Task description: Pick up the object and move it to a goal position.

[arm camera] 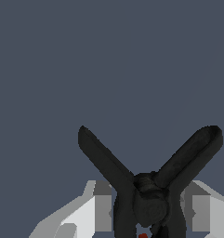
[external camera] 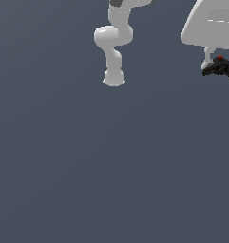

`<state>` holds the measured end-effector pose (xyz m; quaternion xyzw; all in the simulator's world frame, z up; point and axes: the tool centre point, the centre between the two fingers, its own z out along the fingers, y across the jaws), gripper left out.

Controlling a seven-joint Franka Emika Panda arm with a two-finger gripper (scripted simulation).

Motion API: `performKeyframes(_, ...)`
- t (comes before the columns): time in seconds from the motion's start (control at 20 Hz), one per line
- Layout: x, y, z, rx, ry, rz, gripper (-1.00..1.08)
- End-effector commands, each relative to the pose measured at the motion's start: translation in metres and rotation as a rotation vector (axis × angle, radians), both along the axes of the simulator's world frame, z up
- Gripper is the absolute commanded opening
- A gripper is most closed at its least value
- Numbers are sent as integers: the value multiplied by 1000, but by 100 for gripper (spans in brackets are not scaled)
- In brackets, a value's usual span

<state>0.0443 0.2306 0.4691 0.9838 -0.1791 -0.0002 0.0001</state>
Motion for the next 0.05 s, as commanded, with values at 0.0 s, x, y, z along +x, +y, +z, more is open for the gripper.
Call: performKeyframes(0.0, 0, 0, 1, 0, 0, 0, -100)
